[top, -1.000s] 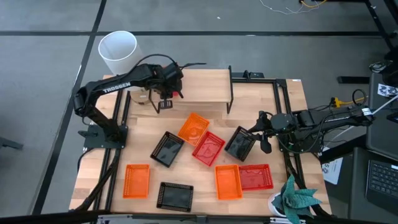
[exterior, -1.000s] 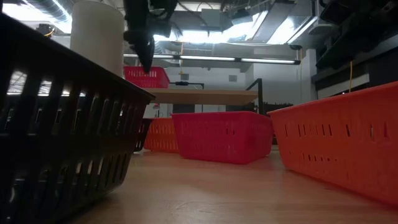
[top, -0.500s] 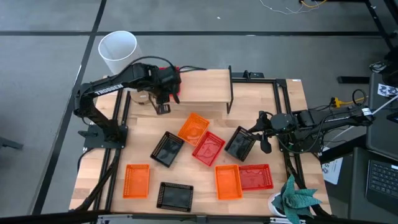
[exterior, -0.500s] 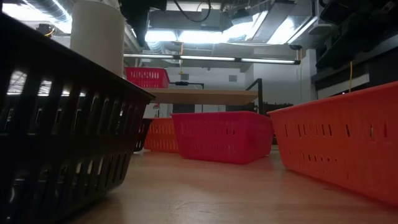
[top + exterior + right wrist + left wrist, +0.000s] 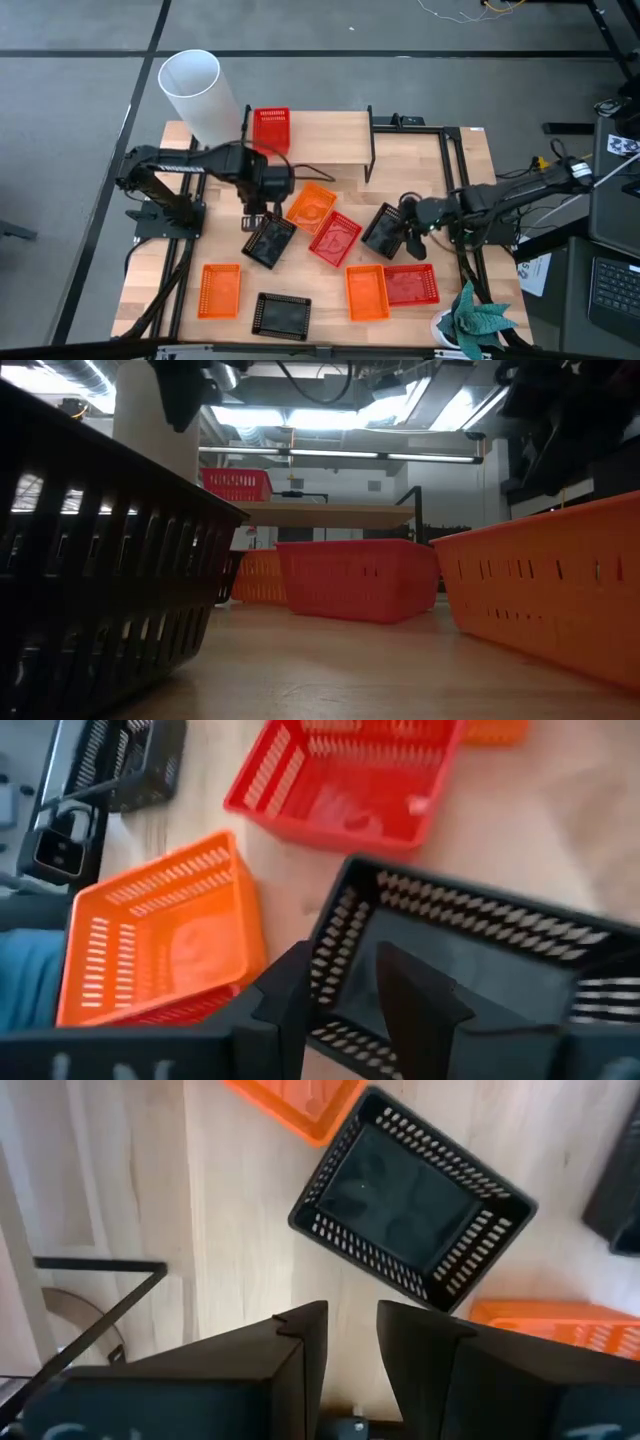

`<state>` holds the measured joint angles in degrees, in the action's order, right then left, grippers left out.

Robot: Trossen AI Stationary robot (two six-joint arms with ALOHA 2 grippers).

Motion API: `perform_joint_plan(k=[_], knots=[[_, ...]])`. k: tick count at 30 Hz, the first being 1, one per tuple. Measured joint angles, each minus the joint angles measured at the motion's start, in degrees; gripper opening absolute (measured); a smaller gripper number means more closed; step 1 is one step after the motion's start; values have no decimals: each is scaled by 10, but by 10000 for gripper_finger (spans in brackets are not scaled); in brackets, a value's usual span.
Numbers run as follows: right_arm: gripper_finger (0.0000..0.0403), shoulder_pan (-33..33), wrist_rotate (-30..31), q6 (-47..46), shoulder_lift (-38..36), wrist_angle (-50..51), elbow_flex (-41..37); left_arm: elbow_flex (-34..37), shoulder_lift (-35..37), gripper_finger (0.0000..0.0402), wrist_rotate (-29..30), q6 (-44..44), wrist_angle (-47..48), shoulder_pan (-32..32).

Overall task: Stack baskets on shelf by color
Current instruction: Put the top right black bin on the shelf

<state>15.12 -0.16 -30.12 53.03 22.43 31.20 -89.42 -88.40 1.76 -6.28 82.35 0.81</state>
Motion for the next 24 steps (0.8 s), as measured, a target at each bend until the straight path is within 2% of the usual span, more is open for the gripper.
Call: perform_joint_plan(k=[4, 9, 14, 19, 24], knots=[[116, 38, 3, -25, 73, -53, 8, 2, 0, 83, 7, -12, -1, 12], [116, 75, 72, -27, 165, -44, 55, 2, 0, 83, 10, -9, -5, 19], [116, 89, 119, -28, 255, 0, 121, 2, 0, 82, 49, -9, -5, 19], [116, 88, 125, -74, 325, 81, 169, 3, 0, 82, 68, -9, -5, 19], [116, 88, 121, -92, 362, 90, 186, 3, 0, 82, 82, -9, -5, 19]])
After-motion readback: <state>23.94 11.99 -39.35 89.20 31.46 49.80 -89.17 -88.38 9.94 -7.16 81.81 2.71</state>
